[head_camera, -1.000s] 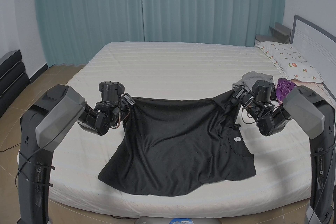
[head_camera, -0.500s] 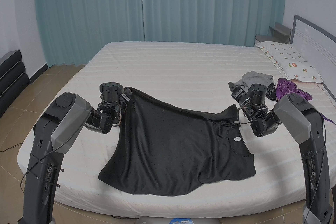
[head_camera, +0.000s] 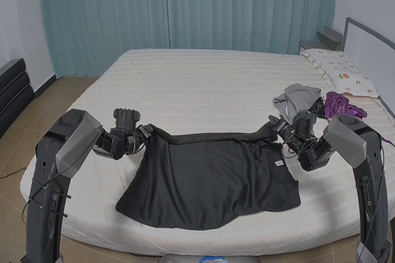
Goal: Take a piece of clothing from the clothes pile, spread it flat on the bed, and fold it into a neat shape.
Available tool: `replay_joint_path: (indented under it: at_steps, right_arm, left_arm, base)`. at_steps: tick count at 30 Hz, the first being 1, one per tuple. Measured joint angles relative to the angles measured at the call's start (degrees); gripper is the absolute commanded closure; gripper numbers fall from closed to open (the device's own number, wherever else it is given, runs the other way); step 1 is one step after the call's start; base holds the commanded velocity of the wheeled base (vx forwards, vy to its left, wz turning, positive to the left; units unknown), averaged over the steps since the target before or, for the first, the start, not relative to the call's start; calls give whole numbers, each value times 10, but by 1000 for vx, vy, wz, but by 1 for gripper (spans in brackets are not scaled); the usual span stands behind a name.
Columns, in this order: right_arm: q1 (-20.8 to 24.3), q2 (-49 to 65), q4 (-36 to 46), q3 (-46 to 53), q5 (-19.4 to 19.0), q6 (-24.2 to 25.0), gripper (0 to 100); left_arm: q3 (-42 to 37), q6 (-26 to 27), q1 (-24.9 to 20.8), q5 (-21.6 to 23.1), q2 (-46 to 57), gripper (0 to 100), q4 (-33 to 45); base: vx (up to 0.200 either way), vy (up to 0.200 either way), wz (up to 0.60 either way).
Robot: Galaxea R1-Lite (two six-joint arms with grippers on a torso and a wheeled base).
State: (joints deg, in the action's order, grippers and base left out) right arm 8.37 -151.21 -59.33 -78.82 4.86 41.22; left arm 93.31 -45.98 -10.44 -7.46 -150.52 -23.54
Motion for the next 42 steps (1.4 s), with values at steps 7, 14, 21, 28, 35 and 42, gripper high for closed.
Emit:
replay_joint_path:
  at_steps: [7,14,21,28,35,42]
  right_arm:
    - [0,21,2,55,-34,2,0]
    - [2,33,33,63,-44,3,0]
    - [4,28,85,20,-47,10,0]
    - [4,5,157,-63,-46,19,0]
    - [10,-32,215,-147,-44,20,100]
    - [13,-58,242,-219,-41,21,100]
  left_arm:
    - [-90,-1,2,79,54,0,6]
    - [-138,-37,15,88,106,0,5]
    - [-212,-66,20,89,146,0,-36]
    - [-318,-134,22,79,179,0,-122]
    - [-378,-167,23,75,201,0,-162]
    - [-413,-170,22,74,204,0,-207]
  base:
    - [0,0,0]
    - [0,0,0]
    - [0,0,0]
    - [0,0,0]
    - [0,0,0]
    - [0,0,0]
